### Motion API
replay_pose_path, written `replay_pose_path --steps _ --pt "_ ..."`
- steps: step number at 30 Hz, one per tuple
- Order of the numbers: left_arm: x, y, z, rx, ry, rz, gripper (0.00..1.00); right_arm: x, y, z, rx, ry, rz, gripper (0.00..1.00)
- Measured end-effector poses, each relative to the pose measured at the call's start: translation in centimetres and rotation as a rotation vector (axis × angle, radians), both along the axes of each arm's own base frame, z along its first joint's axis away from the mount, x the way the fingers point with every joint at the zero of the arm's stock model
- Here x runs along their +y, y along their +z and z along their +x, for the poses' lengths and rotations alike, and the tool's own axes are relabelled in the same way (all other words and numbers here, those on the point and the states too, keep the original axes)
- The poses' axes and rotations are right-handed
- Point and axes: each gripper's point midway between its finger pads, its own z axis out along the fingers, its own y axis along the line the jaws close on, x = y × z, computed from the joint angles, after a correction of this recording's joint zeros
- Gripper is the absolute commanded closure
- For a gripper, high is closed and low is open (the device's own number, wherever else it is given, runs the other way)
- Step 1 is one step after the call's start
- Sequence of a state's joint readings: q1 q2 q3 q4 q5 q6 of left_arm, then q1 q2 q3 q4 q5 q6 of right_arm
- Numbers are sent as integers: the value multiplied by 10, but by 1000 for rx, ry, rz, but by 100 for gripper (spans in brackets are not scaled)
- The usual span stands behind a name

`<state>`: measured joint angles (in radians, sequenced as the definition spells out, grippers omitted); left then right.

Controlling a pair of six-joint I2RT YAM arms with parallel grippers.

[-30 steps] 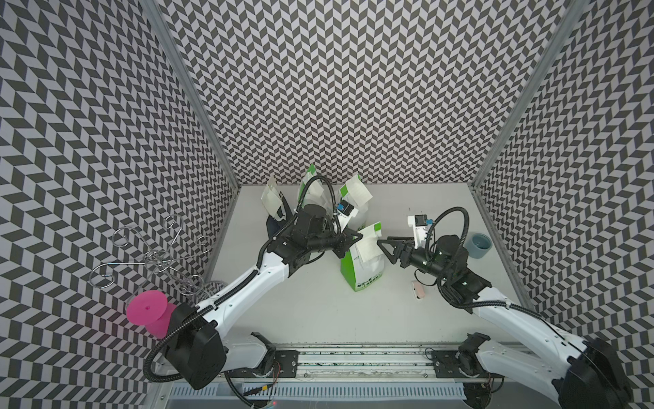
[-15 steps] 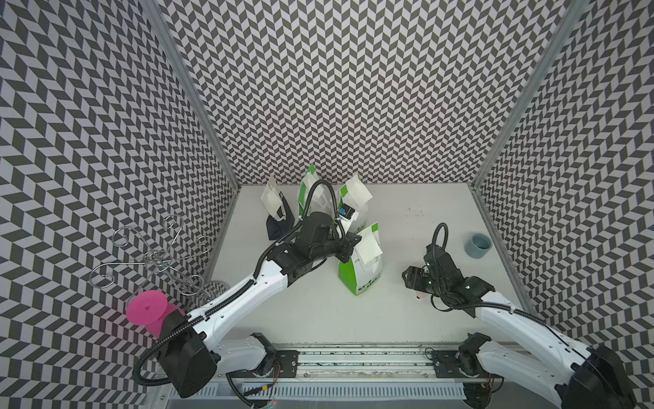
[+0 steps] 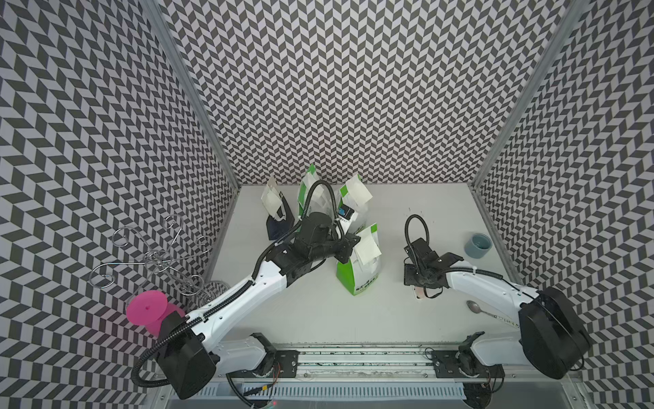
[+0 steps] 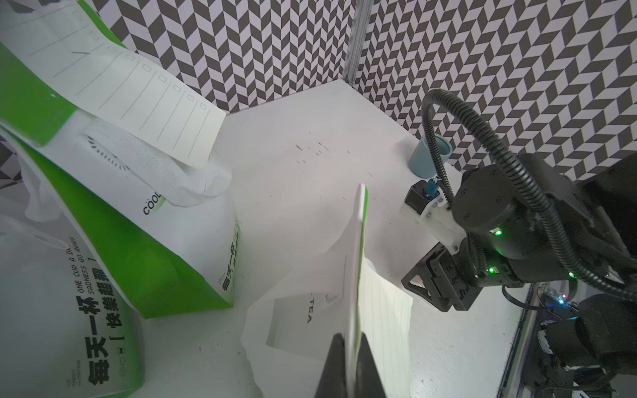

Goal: Staple the receipts to the bags
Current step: Pick up the stapler from the center of the board.

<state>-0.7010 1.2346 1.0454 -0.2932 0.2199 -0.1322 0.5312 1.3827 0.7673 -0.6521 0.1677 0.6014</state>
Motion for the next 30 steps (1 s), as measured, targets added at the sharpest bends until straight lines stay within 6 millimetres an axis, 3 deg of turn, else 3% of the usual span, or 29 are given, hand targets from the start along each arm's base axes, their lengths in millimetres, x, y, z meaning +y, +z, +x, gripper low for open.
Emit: replay_pose_path --steps 9,17,21,24,26,30 --pt "-1 0 -2 5 -9 -2 100 -7 -21 -11 92 33 -61 51" --pt "-1 -1 -2 7 -12 -1 100 -8 -29 -14 124 49 -78 77" --pt "-1 -1 -2 8 -11 0 100 -6 -25 -12 109 53 -69 82" --pt "-1 -1 -2 6 -12 1 100 0 -6 -7 40 65 -37 84" --pt "-1 -1 -2 4 -12 1 100 7 18 1 -42 76 3 84" --pt "1 3 -5 -6 -11 -4 100 37 106 22 -321 129 152 84"
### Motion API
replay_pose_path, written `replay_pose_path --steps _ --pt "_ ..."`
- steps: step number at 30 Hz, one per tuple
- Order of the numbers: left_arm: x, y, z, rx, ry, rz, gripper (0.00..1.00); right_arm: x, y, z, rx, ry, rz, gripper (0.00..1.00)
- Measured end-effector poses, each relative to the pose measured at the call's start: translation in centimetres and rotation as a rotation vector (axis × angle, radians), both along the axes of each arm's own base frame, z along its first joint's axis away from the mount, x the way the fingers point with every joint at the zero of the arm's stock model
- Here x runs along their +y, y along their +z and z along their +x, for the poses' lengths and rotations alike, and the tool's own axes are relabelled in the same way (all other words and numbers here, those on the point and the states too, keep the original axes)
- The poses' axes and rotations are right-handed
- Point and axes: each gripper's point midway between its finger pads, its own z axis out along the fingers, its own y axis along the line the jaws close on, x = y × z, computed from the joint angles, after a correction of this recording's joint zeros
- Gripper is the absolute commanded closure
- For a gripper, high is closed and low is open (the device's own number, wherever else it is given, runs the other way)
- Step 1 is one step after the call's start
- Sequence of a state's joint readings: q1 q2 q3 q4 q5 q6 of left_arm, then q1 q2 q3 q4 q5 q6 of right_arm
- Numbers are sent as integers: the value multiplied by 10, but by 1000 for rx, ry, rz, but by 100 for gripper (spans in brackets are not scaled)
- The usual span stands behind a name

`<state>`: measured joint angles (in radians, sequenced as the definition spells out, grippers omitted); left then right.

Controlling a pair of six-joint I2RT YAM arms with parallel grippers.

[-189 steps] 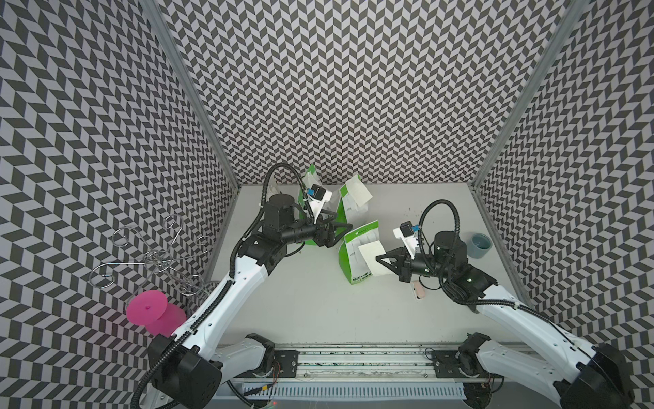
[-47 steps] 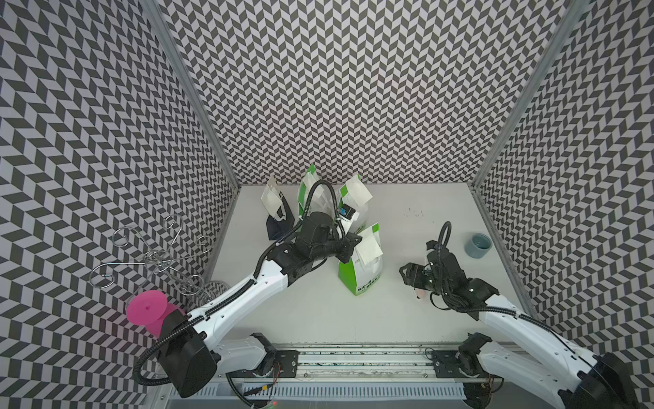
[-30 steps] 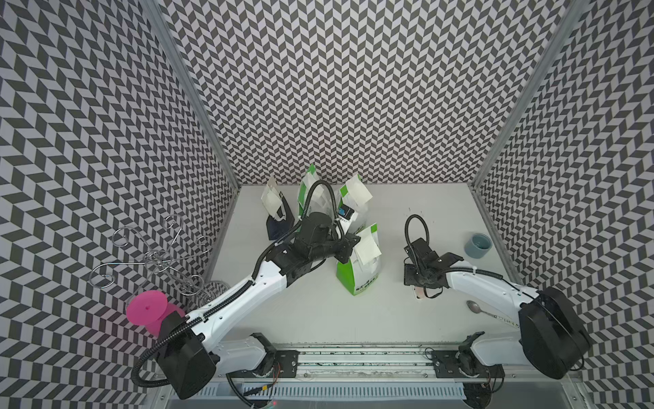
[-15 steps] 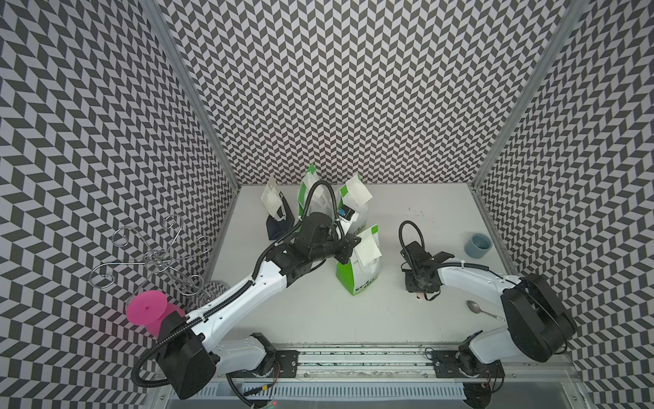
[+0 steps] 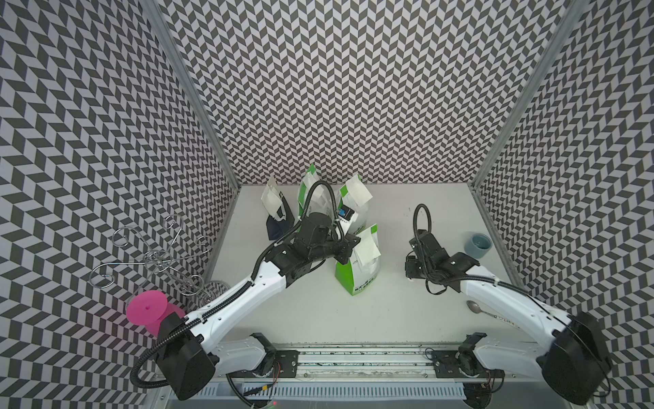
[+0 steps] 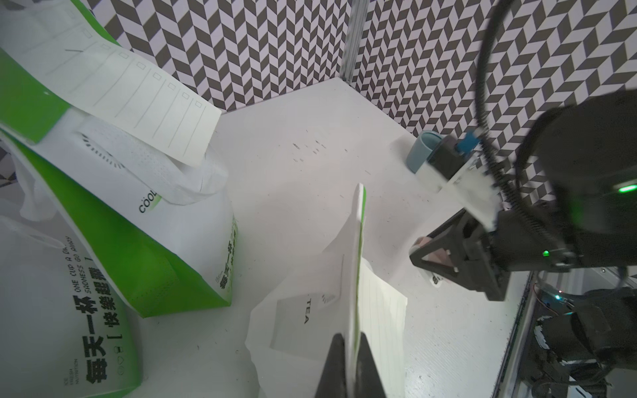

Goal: Staple the receipts to the bags
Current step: Pick up the stapler from the center of the board, then place the stapler in the takeout bag.

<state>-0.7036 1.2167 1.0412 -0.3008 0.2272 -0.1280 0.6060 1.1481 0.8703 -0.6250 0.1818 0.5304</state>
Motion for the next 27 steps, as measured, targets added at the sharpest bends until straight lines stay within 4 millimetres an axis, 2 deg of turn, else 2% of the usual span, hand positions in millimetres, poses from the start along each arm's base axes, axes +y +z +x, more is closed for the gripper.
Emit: replay_pose_path --steps 3,6,10,14,17,22,27 --pt "3 4 -5 -15 -5 -6 100 22 70 3 -206 59 129 84" --pt "1 6 -11 -29 -23 -9 100 45 128 -3 -362 139 231 84" --pt "-3 7 -19 -51 -51 -9 100 75 182 -11 -516 243 339 84" --pt "-8 6 -24 -66 -61 0 100 95 208 -17 -602 313 418 85" --pt "-10 6 -25 -76 -55 7 100 110 221 -18 -646 347 466 86" --pt "-12 4 -24 -83 -37 23 100 131 221 -12 -669 364 494 87" --pt "-13 1 -24 -84 -30 35 100 137 214 -3 -677 342 490 88"
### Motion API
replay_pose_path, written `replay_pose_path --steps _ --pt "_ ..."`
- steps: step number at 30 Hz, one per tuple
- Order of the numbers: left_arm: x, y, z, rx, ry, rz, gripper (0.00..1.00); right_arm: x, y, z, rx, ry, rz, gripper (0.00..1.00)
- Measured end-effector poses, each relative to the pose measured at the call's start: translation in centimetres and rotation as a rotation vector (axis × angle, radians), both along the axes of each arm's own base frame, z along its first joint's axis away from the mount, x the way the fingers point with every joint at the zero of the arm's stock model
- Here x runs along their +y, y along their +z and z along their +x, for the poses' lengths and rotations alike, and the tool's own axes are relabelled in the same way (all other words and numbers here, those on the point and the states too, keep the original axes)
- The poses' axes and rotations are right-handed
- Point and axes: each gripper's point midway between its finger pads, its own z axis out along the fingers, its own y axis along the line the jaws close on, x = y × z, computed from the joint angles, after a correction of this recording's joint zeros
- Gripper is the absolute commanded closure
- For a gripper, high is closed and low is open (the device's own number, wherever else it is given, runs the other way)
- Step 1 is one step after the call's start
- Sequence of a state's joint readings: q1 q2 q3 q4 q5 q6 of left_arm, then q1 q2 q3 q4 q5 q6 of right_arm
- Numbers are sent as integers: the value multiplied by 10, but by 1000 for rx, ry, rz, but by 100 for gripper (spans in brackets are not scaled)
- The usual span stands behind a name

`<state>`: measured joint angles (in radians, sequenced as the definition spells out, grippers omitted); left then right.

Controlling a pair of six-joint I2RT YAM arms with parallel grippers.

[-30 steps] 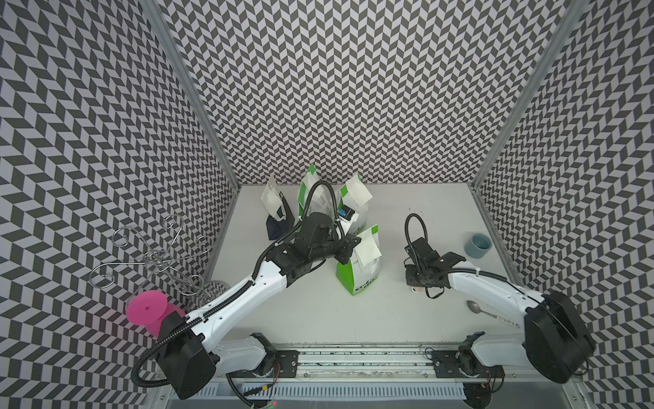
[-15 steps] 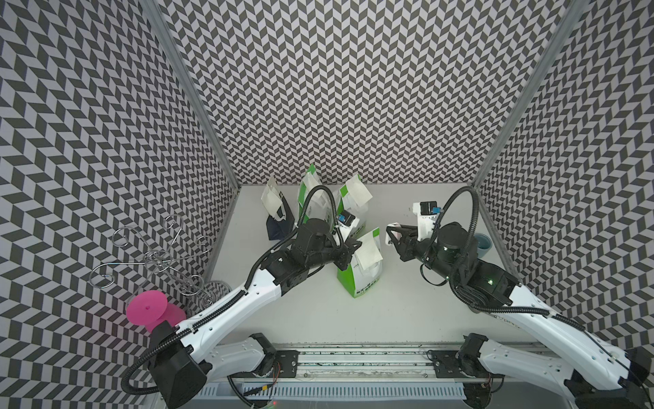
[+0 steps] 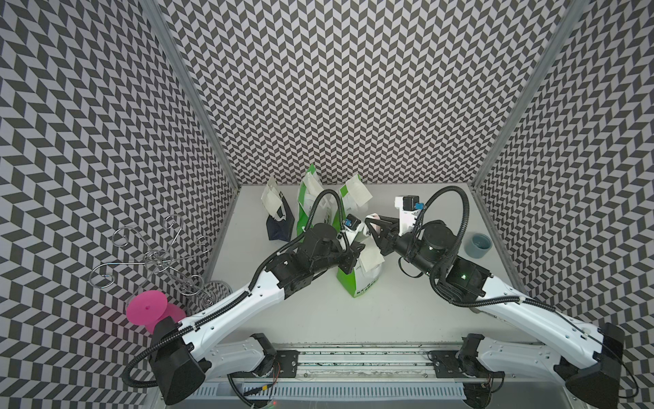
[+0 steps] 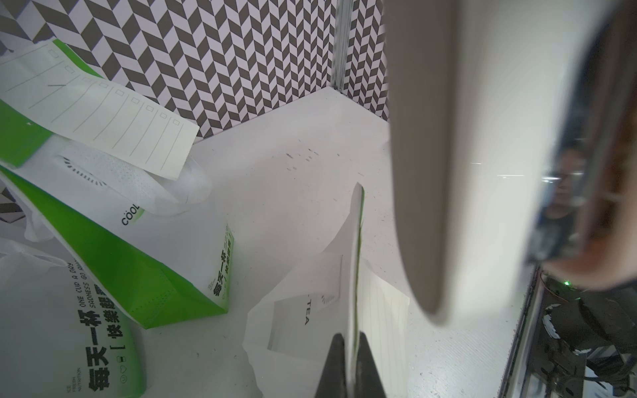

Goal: Staple the receipts to the bags
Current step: Place the stapler in the takeout bag.

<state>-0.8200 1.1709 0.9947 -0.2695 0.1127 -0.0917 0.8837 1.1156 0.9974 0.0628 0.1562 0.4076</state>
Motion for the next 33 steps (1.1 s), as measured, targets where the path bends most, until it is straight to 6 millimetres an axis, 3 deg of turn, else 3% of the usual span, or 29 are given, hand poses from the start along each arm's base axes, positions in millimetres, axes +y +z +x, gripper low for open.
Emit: replay_pose_path --steps 11,33 --pt "1 0 1 -6 14 7 100 4 -40 12 48 -50 -61 89" --pt "-4 -5 -2 8 -8 10 100 4 -59 6 5 -109 -144 87"
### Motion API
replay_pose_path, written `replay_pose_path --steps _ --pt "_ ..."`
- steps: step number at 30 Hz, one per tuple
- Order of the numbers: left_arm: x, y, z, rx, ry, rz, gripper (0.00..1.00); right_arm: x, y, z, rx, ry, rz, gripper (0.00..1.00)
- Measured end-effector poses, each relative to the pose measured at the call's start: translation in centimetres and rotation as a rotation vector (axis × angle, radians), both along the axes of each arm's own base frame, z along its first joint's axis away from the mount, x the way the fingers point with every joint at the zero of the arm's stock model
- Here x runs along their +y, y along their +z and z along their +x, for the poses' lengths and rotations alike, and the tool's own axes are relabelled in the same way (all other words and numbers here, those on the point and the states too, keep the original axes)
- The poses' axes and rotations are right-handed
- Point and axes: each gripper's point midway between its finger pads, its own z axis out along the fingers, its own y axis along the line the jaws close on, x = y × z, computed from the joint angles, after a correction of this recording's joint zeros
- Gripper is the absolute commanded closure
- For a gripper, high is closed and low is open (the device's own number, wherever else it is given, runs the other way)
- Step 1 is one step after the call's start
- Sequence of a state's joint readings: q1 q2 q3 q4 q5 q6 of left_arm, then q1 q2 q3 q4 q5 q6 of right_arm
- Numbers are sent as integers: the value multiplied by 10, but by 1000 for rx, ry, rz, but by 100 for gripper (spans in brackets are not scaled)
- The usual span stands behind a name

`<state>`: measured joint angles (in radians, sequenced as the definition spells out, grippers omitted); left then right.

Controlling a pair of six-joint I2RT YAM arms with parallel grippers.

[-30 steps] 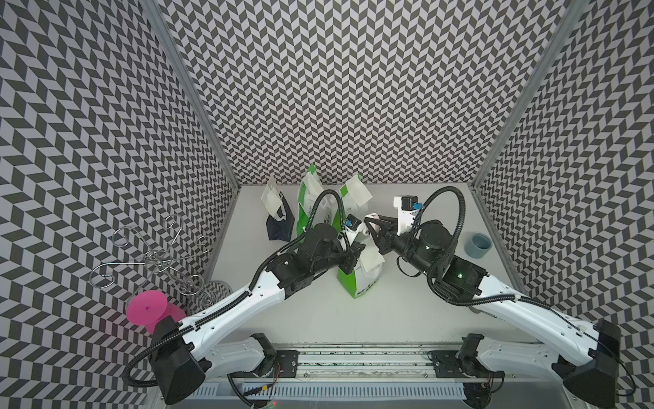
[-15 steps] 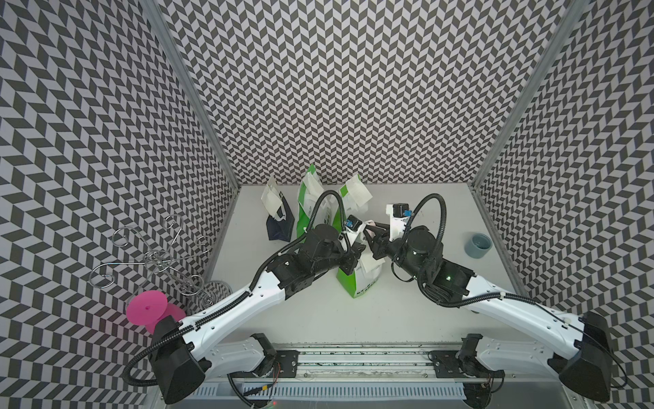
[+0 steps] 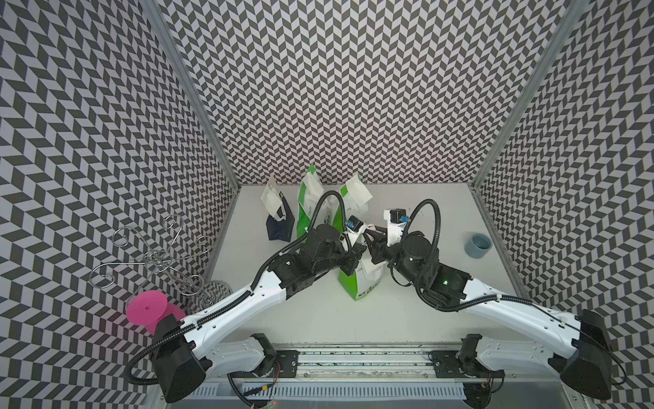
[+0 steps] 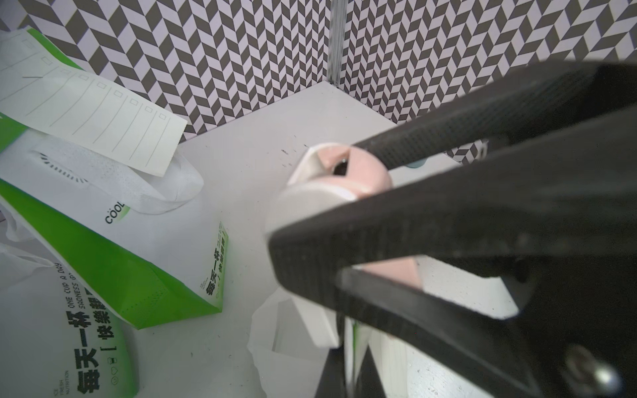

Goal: Staple the receipts to the bags
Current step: Place the stapler in the takeout bag.

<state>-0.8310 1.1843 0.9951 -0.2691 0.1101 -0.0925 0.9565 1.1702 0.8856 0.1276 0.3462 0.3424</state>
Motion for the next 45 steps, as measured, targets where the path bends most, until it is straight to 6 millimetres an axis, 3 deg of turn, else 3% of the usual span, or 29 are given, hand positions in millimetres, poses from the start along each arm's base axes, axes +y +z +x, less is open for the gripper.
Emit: replay_pose_path --steps 8,16,19,26,45 --pt "-8 1 -3 28 -31 -19 100 -6 5 -1 -45 -16 -16 87" --pt "-15 2 -5 100 -52 -54 100 -16 41 -5 -159 -33 28 87" --pt "-15 2 -5 143 -57 -82 100 -17 46 -5 -180 -34 37 87" --pt "-15 5 -9 235 -86 -147 100 -16 31 -4 -181 -31 17 87" --pt "-12 13 -8 297 -107 -217 100 -11 29 -4 -185 -20 13 86"
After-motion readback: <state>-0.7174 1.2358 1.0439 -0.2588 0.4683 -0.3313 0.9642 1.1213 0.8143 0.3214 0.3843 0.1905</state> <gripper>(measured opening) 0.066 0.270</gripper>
